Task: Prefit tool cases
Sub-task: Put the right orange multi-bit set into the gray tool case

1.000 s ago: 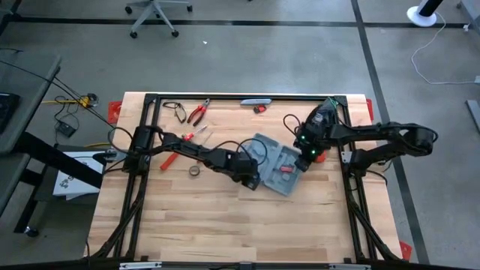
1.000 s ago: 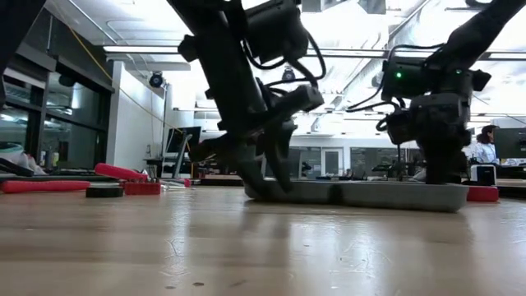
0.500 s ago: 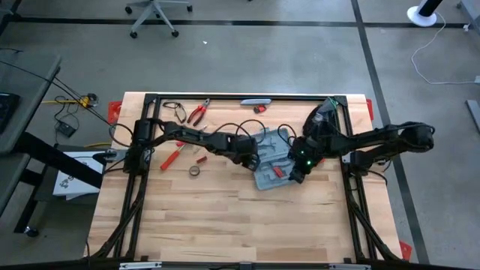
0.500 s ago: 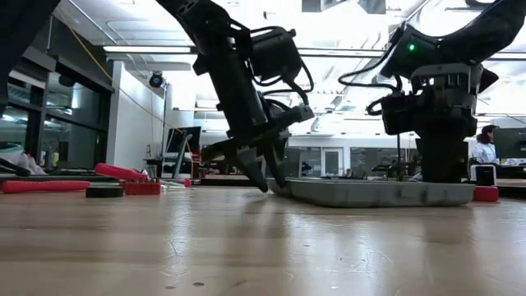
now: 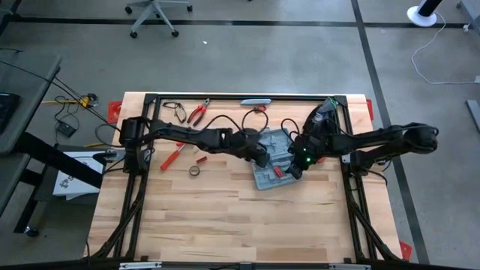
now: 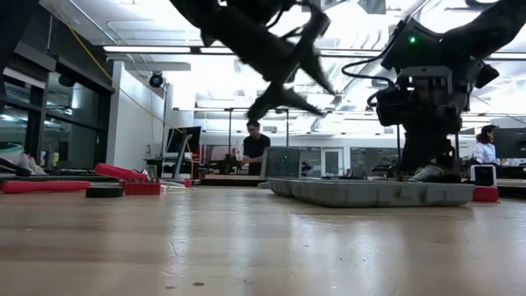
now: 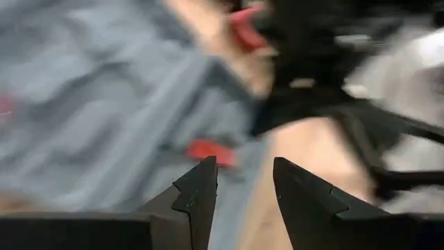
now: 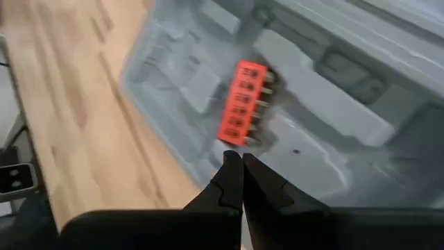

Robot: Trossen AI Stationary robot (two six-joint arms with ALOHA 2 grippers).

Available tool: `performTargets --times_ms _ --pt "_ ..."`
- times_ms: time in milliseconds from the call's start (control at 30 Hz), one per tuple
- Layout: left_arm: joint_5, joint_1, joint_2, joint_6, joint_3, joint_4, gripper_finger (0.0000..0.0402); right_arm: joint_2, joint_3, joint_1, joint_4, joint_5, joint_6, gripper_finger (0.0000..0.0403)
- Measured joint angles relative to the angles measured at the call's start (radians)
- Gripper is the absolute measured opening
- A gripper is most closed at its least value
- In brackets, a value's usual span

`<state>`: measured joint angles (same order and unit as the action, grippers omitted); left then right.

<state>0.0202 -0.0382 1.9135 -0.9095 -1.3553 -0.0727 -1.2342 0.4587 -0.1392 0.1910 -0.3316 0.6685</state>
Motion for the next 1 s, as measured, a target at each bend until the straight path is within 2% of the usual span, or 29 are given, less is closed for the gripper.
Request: performTargets --times_ms 67,300,400,700,1000 --pt "0.022 0.006 0.018 -0.012 -0.002 0.024 0.0135 -0.007 0.000 -0.009 0.006 0.004 -0.002 0.0000" --pt "0.065 0.039 0.100 0.013 0.001 -0.048 0.0135 -0.006 0.000 -0.018 0.004 0.011 0.010 0.0000" --pt "0.047 0.047 0.115 0.032 0.001 -0.129 0.0135 -0.006 0.000 -0.013 0.005 0.012 0.041 0.0000" --pt "0.026 0.050 0.112 0.135 -0.001 -0.387 0.0135 -0.012 0.000 0.055 0.000 0.100 0.158 0.0000" --pt "-0.003 0.087 0.081 0.199 0.001 -0.477 0.0125 -0.056 0.001 0.101 -0.124 0.145 0.303 0.0000"
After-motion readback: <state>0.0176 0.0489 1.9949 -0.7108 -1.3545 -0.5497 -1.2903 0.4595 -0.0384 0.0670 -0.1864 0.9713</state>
